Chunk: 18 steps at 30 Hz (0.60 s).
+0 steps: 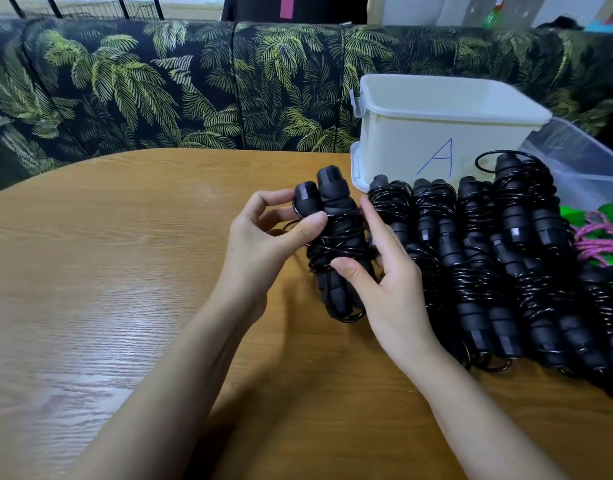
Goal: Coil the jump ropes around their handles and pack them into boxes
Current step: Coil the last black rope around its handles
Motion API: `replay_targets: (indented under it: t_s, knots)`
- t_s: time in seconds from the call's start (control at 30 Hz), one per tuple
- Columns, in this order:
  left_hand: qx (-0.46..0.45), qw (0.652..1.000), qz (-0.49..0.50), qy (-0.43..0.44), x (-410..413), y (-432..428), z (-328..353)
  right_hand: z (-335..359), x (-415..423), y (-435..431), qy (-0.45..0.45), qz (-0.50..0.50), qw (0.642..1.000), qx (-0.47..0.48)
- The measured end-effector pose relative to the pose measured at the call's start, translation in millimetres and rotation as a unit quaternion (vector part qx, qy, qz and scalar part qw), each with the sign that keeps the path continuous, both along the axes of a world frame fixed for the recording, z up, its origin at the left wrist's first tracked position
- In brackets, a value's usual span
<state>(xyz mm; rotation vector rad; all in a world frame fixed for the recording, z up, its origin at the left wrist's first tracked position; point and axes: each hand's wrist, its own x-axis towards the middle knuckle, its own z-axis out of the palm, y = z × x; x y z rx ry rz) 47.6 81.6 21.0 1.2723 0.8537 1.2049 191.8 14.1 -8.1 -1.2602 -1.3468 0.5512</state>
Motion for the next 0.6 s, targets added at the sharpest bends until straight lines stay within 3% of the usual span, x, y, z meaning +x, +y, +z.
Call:
replay_targets:
  t_s: [0.13, 0.23, 0.33, 0.53, 0.6]
  knots:
    - [-0.01, 0.999, -0.049, -0.007, -6, 4, 2, 2, 9, 1, 0.115, 0.05, 0.992, -0.034]
    - [-0.012, 0.999, -0.039, -0.009, -3, 3, 0, 3, 11, 0, 0.108, 0.041, 0.993, -0.035]
    - [-0.017, 0.999, -0.025, -0.017, -1, 1, -2, 3, 7, -1, 0.065, 0.008, 0.998, -0.022]
    - [-0.008, 1.0, 0.006, -0.024, 3, -4, -2, 0, 2, -1, -0.141, -0.104, 0.982, 0.072]
    - [0.003, 1.0, 0.016, -0.017, 5, -6, -3, 1, -3, -4, -0.194, -0.101, 0.975, 0.048]
